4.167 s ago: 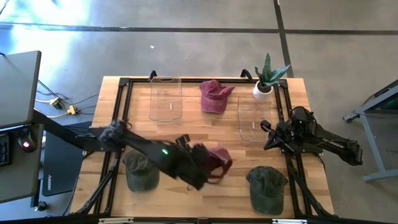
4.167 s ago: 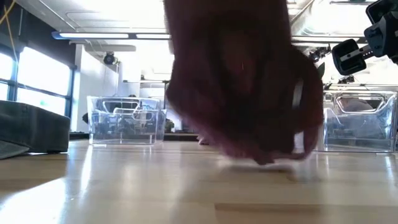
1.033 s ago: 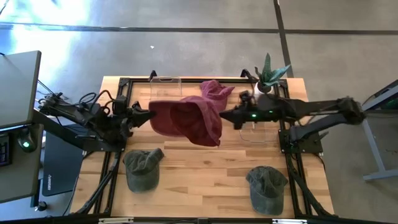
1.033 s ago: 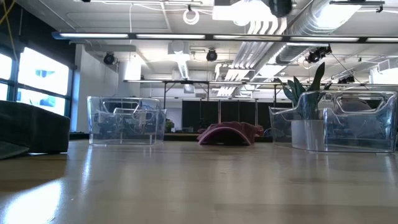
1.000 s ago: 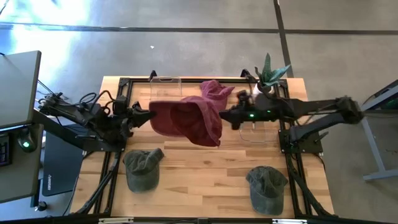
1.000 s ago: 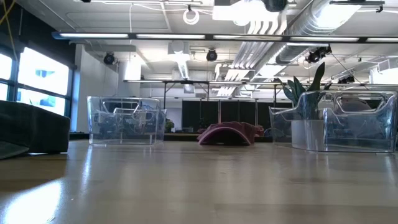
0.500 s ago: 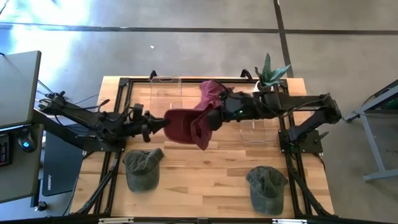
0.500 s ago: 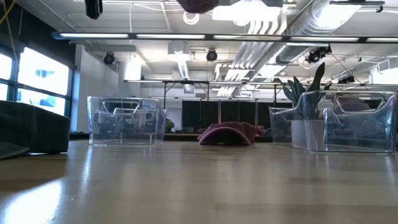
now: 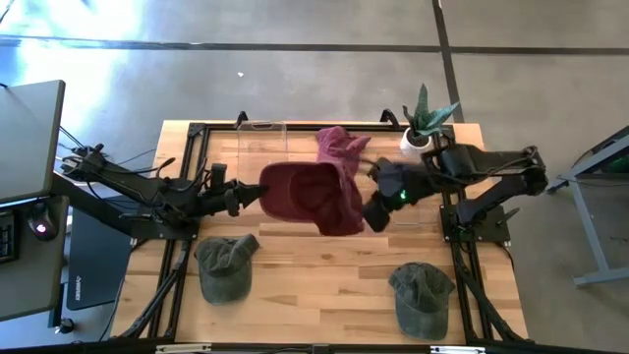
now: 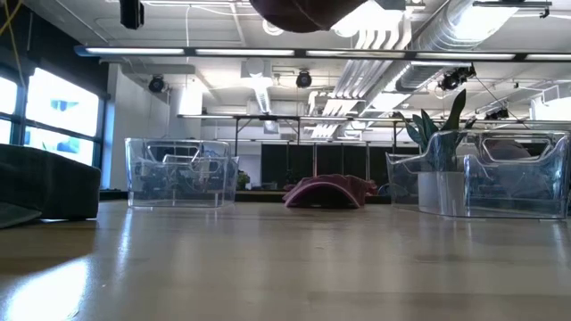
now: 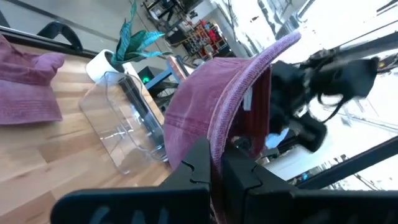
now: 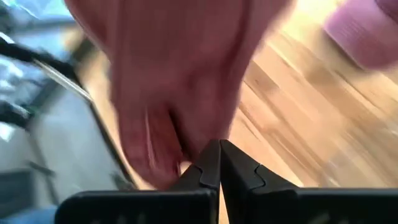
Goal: Pick & Place hat
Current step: Put the bottom red cap into the right transparent bin
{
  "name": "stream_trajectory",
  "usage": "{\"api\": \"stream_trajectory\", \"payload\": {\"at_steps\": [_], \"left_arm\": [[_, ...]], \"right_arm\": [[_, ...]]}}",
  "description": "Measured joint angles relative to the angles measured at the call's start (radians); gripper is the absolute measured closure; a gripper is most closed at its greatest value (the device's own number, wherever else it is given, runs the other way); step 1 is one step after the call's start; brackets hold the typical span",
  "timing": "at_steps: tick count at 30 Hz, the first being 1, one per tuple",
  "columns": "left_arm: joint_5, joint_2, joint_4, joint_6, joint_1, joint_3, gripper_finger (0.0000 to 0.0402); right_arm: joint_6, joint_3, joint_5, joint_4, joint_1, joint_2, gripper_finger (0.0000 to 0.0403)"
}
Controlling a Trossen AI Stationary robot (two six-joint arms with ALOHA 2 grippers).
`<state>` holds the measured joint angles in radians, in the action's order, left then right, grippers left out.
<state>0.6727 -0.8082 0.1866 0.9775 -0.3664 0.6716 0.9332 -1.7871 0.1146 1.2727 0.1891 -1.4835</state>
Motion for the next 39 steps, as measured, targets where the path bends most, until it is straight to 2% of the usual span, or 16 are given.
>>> {"api": "stream_trajectory", "payload": {"at_steps": [3, 5, 9, 16, 20, 26, 33, 39], "left_arm": [[0.003, 0.001, 0.004, 0.0, 0.0, 0.0, 0.0401], [0.003, 0.001, 0.005, 0.0, 0.0, 0.0, 0.0401], [0.003, 0.001, 0.006, 0.0, 0.0, 0.0, 0.0401], [-0.044, -0.023, 0.043, 0.026, 0.0, 0.0, 0.0401], [-0.099, -0.055, 0.13, 0.027, 0.0, 0.0, 0.0401], [-0.097, -0.083, 0.165, 0.036, 0.0, -0.001, 0.0401], [-0.083, -0.081, 0.186, 0.05, 0.0, 0.0, 0.0401], [-0.081, -0.081, 0.184, 0.049, 0.0, 0.0, 0.0401]], "right_arm": [[0.008, 0.002, 0.016, 0.083, 0.033, -0.012, 0.0403], [-0.003, 0.002, 0.02, 0.064, 0.052, -0.022, 0.0403], [-0.075, 0.002, 0.074, -0.092, 0.059, -0.046, 0.0403], [-0.191, 0.002, 0.159, -0.46, -0.044, -0.105, 0.0403], [-0.193, 0.002, 0.186, -0.479, -0.105, -0.158, 0.0403], [-0.2, 0.003, 0.025, -0.387, -0.151, -0.192, 0.0403], [-0.154, 0.003, -0.112, -0.355, -0.152, -0.105, 0.0403], [-0.148, 0.002, -0.139, -0.318, -0.158, -0.018, 0.0403]]}}
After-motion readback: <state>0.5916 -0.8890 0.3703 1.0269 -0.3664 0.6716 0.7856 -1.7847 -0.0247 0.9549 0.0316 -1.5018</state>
